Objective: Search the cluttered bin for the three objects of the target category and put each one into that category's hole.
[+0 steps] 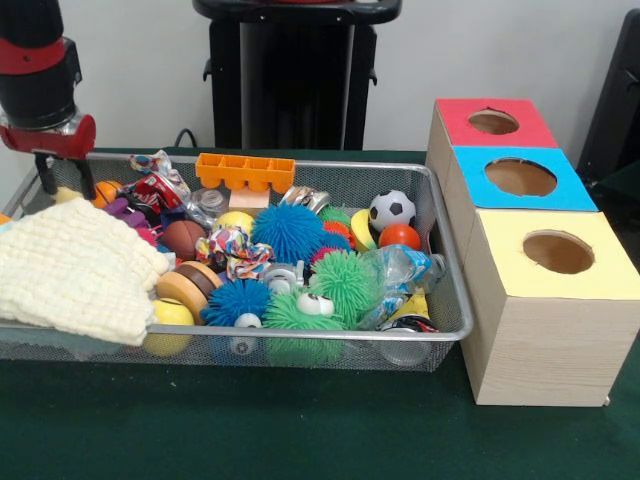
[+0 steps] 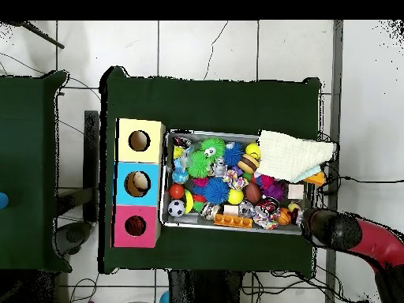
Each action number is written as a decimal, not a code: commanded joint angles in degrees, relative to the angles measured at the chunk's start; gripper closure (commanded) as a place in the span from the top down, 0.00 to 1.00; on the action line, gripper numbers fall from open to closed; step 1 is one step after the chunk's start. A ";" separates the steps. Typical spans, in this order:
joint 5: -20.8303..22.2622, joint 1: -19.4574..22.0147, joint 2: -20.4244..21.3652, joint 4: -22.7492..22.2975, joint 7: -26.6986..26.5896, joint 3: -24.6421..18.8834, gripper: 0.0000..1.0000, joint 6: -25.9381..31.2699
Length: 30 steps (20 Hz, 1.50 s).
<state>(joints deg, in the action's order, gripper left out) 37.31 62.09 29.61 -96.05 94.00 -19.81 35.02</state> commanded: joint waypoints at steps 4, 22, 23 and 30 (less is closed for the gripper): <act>9.05 -0.35 -9.61 3.70 -6.66 0.79 1.00 -5.84; 11.28 -0.27 -12.49 6.30 -8.72 1.49 1.00 -7.27; 11.27 -0.44 -12.55 6.36 -8.63 1.55 1.00 -7.43; 11.38 -0.93 -13.03 6.62 -8.39 1.98 1.00 -8.24</act>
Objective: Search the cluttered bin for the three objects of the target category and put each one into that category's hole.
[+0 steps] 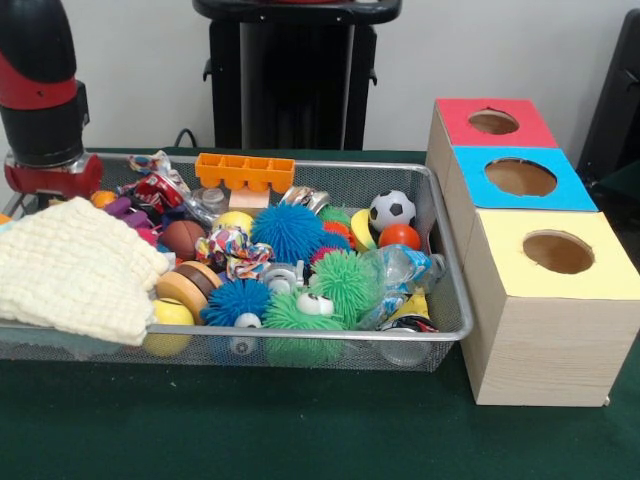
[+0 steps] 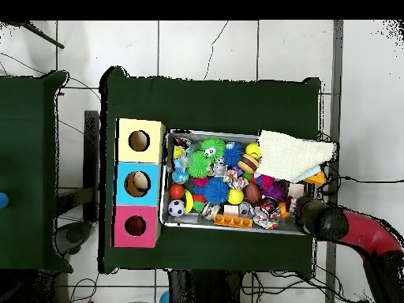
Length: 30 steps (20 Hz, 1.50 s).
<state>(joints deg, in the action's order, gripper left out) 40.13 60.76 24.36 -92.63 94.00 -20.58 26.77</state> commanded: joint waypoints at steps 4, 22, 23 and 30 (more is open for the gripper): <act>8.56 0.73 -7.47 2.65 -8.41 2.17 0.00 0.45; -2.24 1.04 9.78 -5.97 -13.61 -2.37 0.00 19.45; -2.37 1.24 10.41 -6.28 -13.52 -2.64 0.00 19.82; -2.36 2.08 13.56 -8.65 -12.61 -4.12 0.00 21.58</act>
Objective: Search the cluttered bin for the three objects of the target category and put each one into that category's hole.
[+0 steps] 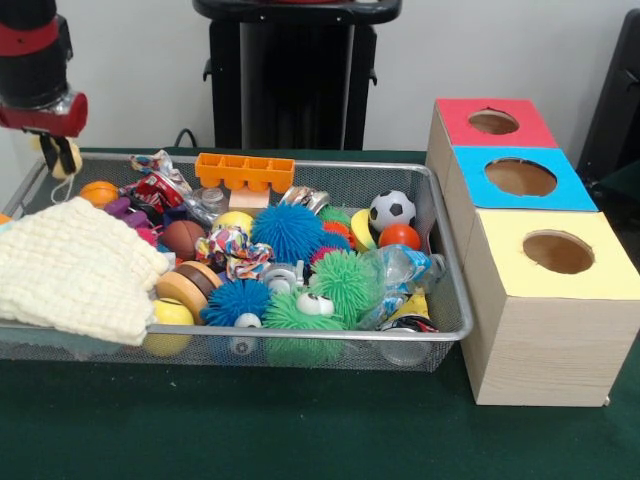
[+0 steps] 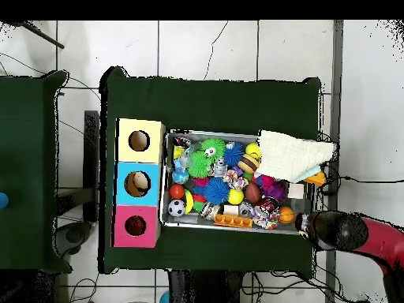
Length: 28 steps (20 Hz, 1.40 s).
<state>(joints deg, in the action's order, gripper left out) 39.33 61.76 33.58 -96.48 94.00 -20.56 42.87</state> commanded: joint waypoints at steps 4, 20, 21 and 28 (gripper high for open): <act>-1.43 0.60 3.71 -4.07 -11.63 -4.44 0.00 5.97; -9.01 -5.72 8.14 -6.55 -3.04 -3.70 0.00 8.19; -9.22 -6.33 8.22 -6.36 -2.87 -3.54 0.00 8.38; -11.28 -10.59 8.45 -4.96 0.04 -1.57 0.00 8.90</act>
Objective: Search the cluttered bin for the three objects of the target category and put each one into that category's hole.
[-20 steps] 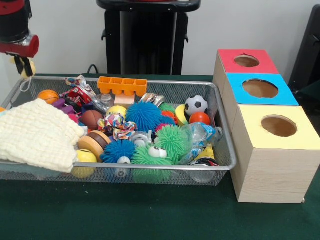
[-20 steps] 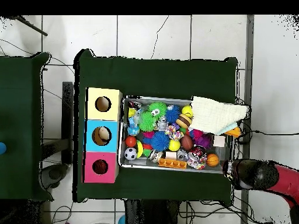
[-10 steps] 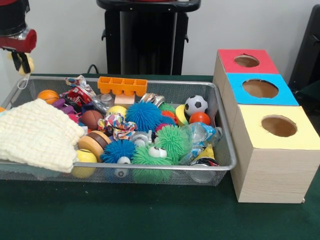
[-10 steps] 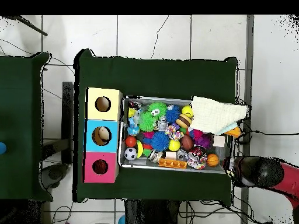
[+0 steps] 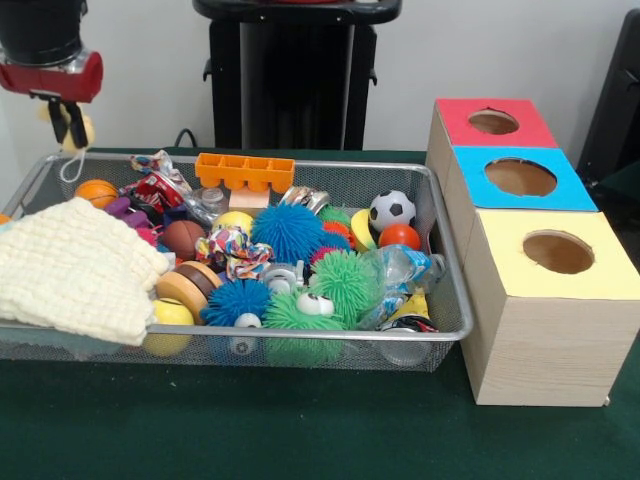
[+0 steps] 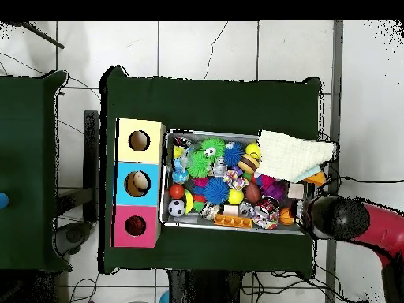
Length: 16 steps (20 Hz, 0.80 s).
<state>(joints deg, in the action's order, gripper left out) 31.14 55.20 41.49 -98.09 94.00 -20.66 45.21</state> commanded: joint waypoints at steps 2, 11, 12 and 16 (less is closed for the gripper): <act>-3.75 -5.38 0.21 -3.08 1.16 -0.99 0.00 6.15; -8.18 -14.67 1.96 -3.16 9.68 1.62 0.00 4.68; -9.09 -15.69 2.61 -3.24 10.58 1.85 0.00 4.98; -12.81 -19.47 5.70 -4.12 12.63 2.80 0.00 4.98</act>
<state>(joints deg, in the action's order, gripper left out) 23.49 39.83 43.47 -98.23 94.05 -19.21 45.29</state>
